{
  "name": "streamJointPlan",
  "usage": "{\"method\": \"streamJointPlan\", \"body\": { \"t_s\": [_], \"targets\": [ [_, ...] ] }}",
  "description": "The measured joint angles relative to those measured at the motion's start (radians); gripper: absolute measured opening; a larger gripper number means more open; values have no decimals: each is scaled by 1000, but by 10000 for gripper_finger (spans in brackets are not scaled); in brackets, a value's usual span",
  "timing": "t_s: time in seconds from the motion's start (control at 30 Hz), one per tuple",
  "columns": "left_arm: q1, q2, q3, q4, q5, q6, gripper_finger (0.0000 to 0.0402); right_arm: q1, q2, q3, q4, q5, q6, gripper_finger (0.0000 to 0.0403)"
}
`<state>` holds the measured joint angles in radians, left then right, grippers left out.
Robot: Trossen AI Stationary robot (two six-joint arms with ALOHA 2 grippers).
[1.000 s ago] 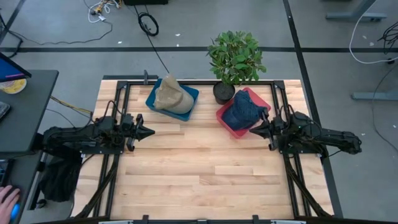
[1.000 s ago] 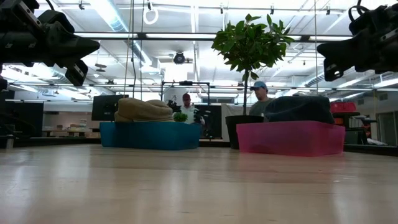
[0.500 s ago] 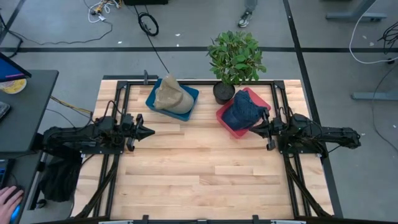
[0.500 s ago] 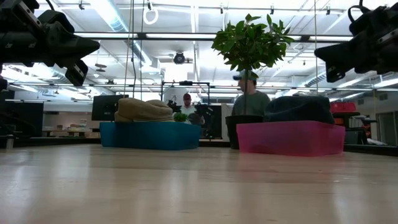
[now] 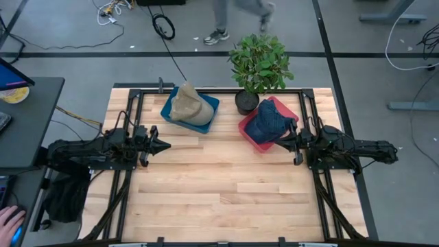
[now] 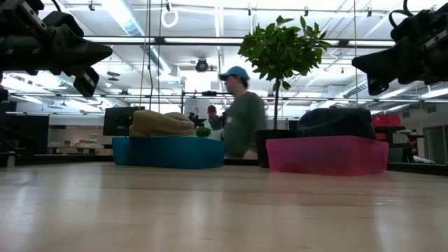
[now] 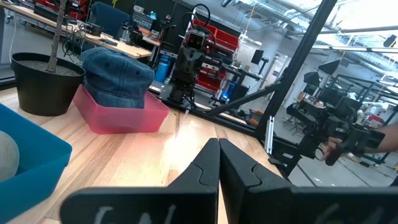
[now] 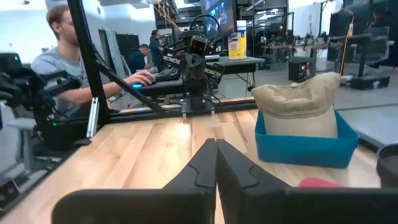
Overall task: Pick & Place hat
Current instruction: Return to Home Position
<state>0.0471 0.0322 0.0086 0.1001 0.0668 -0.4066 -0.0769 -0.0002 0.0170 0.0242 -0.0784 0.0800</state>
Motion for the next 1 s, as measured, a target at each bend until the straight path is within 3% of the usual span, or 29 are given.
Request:
{"method": "streamJointPlan", "body": {
  "t_s": [1.0],
  "targets": [
    [0, 0, 0, 0, 0, 0, 3, 0, 0, 0, 0, 0, 43, 25]
  ]
}}
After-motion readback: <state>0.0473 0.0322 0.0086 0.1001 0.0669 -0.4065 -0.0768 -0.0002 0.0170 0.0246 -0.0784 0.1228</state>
